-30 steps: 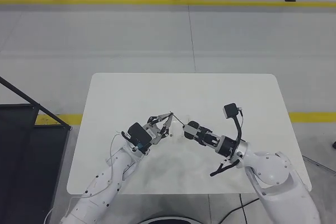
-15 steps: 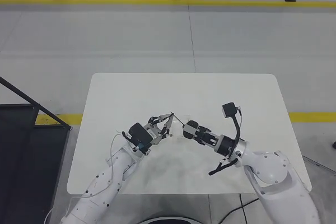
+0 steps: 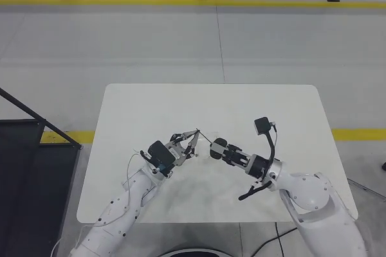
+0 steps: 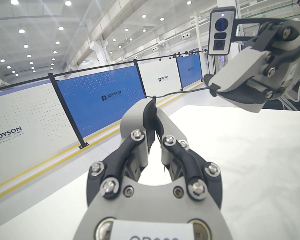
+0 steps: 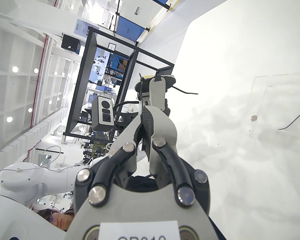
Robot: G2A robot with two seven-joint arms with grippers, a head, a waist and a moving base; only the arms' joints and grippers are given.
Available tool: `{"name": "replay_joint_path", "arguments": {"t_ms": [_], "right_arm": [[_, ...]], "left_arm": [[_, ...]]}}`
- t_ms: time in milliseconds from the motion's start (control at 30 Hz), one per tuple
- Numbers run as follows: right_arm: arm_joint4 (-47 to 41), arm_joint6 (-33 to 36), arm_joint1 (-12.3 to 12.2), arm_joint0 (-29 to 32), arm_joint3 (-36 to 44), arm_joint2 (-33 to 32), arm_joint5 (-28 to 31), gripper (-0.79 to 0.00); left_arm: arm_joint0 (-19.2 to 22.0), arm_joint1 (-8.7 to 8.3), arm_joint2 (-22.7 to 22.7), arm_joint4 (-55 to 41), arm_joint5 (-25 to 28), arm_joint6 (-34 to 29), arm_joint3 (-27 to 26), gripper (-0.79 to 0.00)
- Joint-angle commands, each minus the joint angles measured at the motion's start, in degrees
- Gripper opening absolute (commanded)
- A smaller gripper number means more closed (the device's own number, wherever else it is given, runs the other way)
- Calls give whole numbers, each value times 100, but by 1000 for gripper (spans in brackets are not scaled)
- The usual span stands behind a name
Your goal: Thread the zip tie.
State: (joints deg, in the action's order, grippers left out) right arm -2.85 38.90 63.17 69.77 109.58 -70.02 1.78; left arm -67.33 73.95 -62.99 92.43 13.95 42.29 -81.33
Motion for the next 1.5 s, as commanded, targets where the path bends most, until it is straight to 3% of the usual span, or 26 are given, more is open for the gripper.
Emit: {"name": "replay_joint_path", "arguments": {"t_ms": [0,800,1467], "right_arm": [[12,4,1,-5,-1,3,-5,-785],[106,12,20,-76,-32,70,-167,-785],[319,-9,63,-346,-54,263,-1077,-785]], "left_arm": [[0,0,-2,1,2,1,1,-785],[-9,-15,59,249,101,128,9,-785],[-81,-42,-18,301,54,277,-55,-785]]}}
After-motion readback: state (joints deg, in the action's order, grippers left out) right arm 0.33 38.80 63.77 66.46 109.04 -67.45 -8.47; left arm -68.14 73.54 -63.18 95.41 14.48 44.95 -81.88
